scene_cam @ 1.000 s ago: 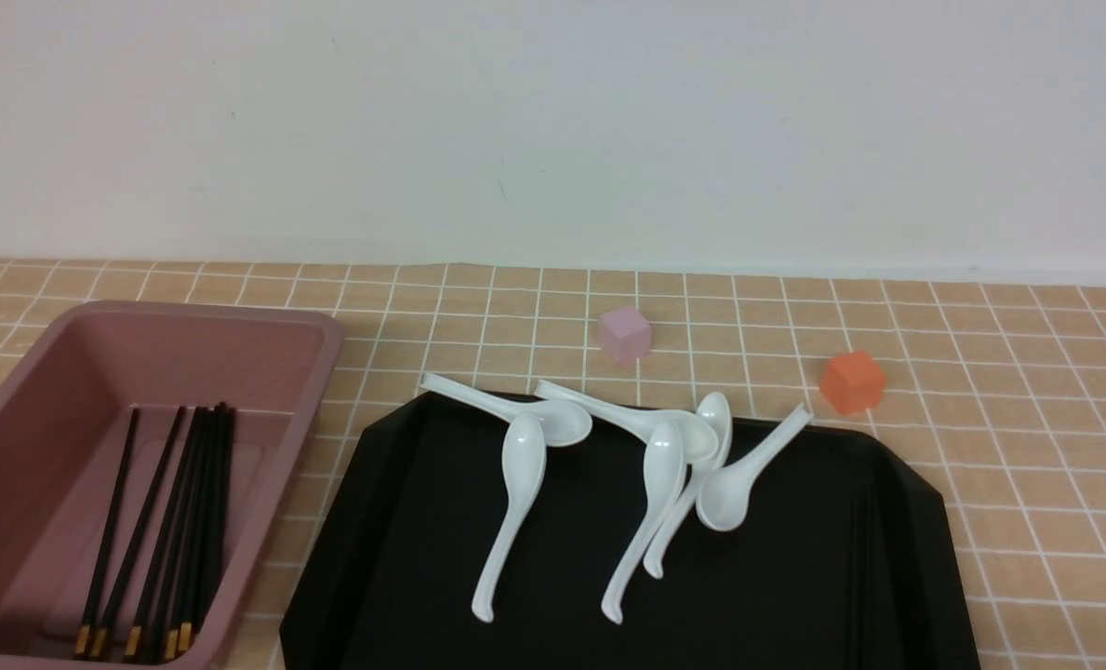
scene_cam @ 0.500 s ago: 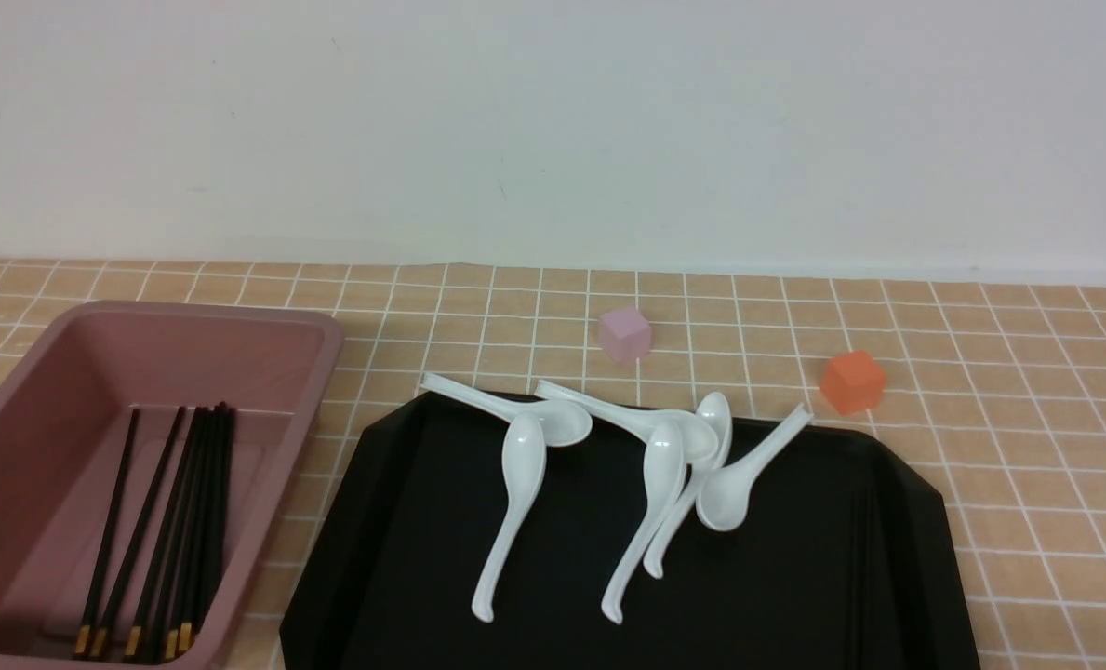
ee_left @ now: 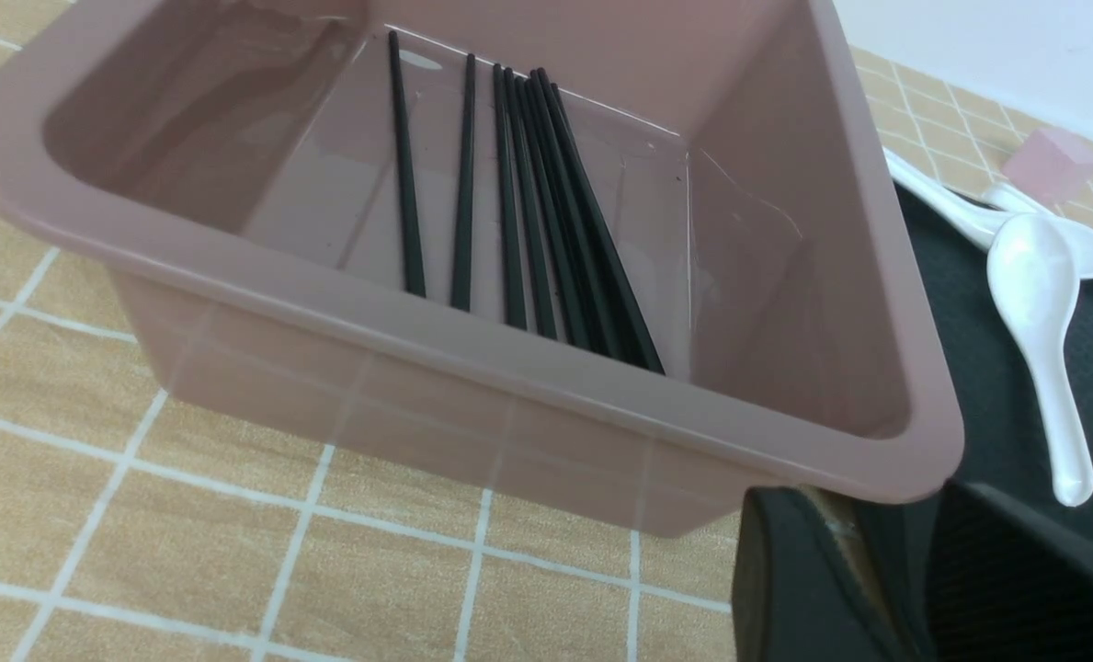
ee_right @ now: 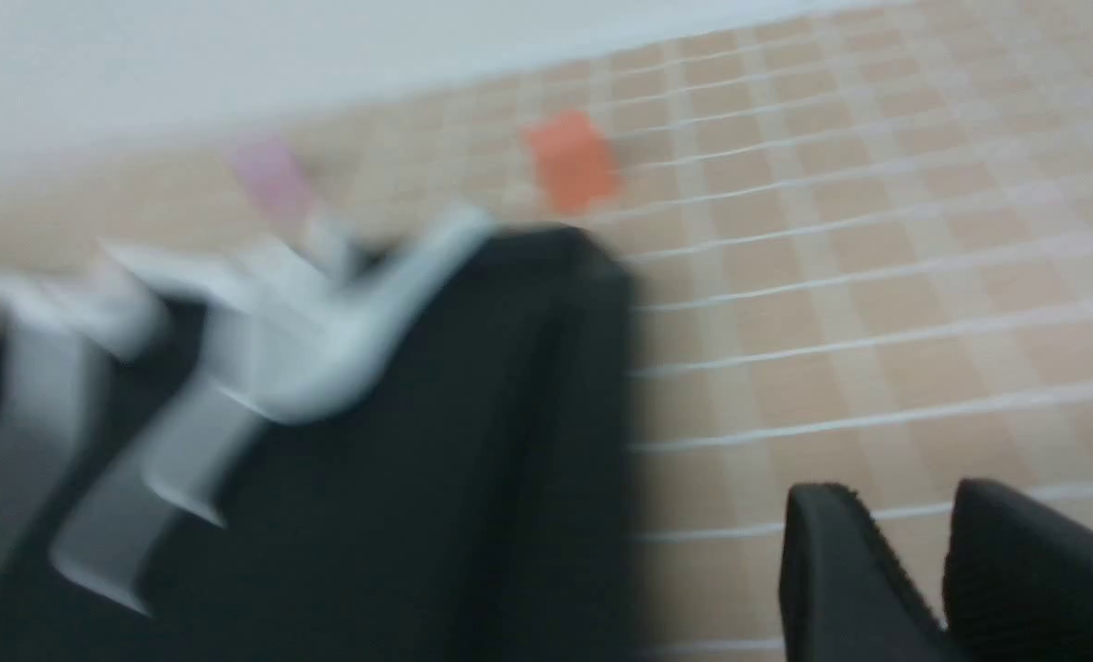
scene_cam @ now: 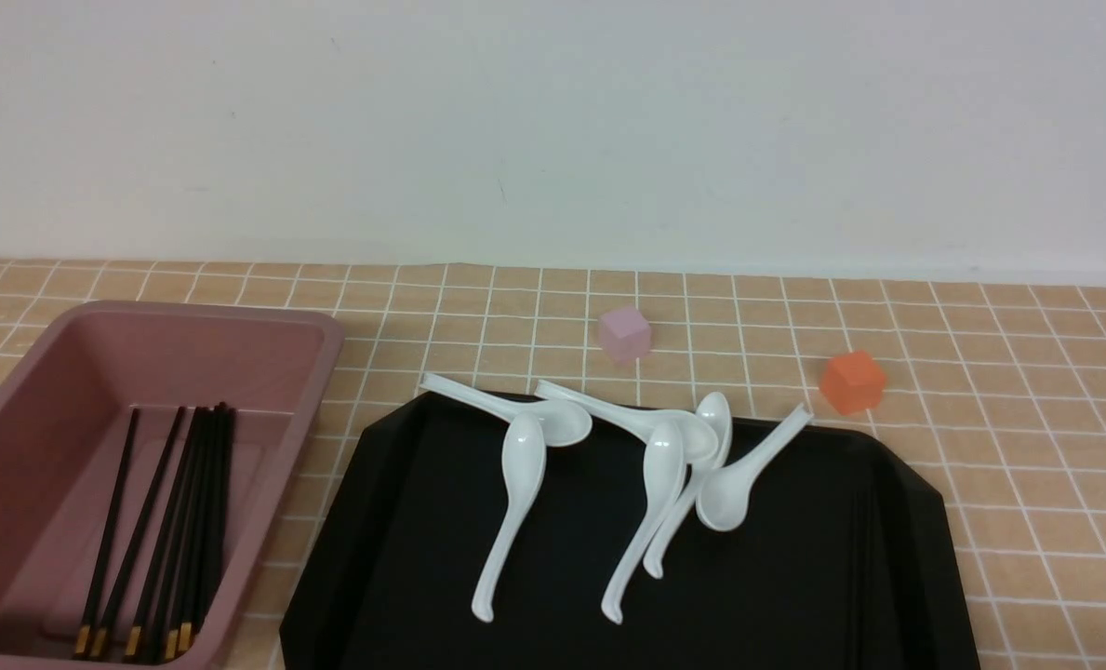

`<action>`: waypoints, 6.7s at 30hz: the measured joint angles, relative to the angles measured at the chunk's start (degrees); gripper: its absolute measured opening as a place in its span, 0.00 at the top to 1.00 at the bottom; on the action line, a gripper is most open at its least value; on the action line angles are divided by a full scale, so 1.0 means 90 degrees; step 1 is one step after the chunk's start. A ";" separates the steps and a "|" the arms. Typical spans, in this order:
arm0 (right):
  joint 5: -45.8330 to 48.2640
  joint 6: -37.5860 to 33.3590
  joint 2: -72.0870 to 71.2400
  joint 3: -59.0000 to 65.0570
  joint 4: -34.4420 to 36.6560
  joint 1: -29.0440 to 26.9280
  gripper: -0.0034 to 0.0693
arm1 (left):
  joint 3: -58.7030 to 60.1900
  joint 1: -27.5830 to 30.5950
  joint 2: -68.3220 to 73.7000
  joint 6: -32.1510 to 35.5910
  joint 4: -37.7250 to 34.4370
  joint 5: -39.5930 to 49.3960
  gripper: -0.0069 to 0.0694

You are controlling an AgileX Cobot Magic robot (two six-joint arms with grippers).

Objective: On brown tablecloth take chopsticks from black tray and put them in box.

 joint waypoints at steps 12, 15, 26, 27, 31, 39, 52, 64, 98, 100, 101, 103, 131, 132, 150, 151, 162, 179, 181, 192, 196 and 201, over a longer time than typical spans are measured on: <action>-0.0359 0.0861 0.0000 0.0013 0.2599 0.0000 0.66 | 0.0000 0.0000 0.0000 0.0000 0.0000 0.0000 0.60; -0.0250 0.0601 0.0000 0.0001 0.2524 0.0000 0.68 | 0.0000 0.0000 0.0000 0.0000 0.0000 0.0000 0.60; 0.2519 -0.0346 0.3088 -0.3290 0.0756 0.0000 0.95 | 0.0000 0.0000 0.0000 0.0000 0.0000 0.0000 0.60; 0.2798 -0.0355 0.3399 -0.3480 0.0756 0.0000 0.95 | 0.0000 0.0000 0.0000 0.0000 0.0000 0.0000 0.60; 0.4293 -0.0935 0.5441 -0.4190 0.1575 0.0030 0.93 | 0.0000 0.0000 0.0000 0.0000 0.0000 0.0000 0.60; 0.3385 -0.1784 0.7678 -0.4216 0.3096 0.1651 0.86 | 0.0000 0.0000 0.0000 0.0000 0.0000 0.0000 0.60; 0.2288 0.2133 0.9801 -0.4883 -0.0292 0.2993 0.61 | 0.0000 0.0000 0.0000 0.0000 0.0000 0.0000 0.60; 0.1656 0.2295 1.0594 -0.4945 -0.0415 0.2993 0.52 | 0.0000 0.0000 0.0000 0.0000 0.0000 0.0005 0.60; 0.2199 0.0881 0.7810 -0.6258 0.1641 0.3004 0.78 | 0.0000 0.0000 0.0000 0.0000 0.0000 0.0005 0.60; 0.2167 0.0096 0.7971 -0.6927 0.2211 0.3104 0.78 | 0.0000 0.0000 0.0000 0.0000 0.0000 0.0005 0.60; 0.2152 -0.0249 0.8094 -0.7129 0.2393 0.3181 0.78 | 0.0000 0.0000 0.0000 0.0000 0.0000 0.0005 0.60; 0.2127 -0.1106 0.8593 -0.7926 0.3067 0.3488 0.78 | 0.0000 0.0000 0.0000 0.0000 0.0000 0.0005 0.60; 0.2136 -0.2606 1.5532 -1.4177 0.3854 0.5399 0.53 | 0.0000 0.0000 0.0000 0.0000 0.0000 0.0005 0.60; 0.2246 -0.2596 1.5480 -1.4177 0.3769 0.5399 0.52 | 0.0000 0.0000 0.0000 0.0000 0.0000 0.0005 0.60; 0.5818 -0.2222 1.1253 -1.3716 0.0378 0.4453 0.97 | 0.0000 0.0000 0.0000 0.0000 0.0001 0.0001 0.60; 0.5825 -0.2117 1.0828 -1.3478 0.0102 0.4453 0.97 | 0.0000 0.0000 0.0000 0.0000 0.0001 0.0001 0.60; 0.3378 -0.1919 0.5482 -0.7939 -0.0737 0.4445 0.96 | 0.0000 0.0000 0.0000 0.0000 0.0001 0.0001 0.60; -0.0540 -0.1779 0.0318 -0.2612 -0.1040 0.4443 0.95 | 0.0000 0.0000 0.0000 0.0000 0.0001 0.0001 0.60; -0.0572 -0.1779 0.0091 -0.2493 -0.1040 0.4443 0.95 | 0.0000 0.0000 0.0000 0.0000 0.0008 0.0016 0.60; -0.0525 -0.1777 0.0206 -0.2336 -0.1251 0.4436 0.93 | 0.0000 0.0000 0.0000 0.0000 0.0008 0.0016 0.60; -0.0497 -0.1748 0.0206 -0.2336 -0.1257 0.4436 0.93 | 0.0000 0.0000 0.0000 0.0000 0.0008 0.0016 0.60; -0.0365 -0.1727 0.0334 -0.2330 -0.1220 0.4436 0.92 | 0.0000 0.0000 0.0000 0.0000 0.0008 0.0016 0.60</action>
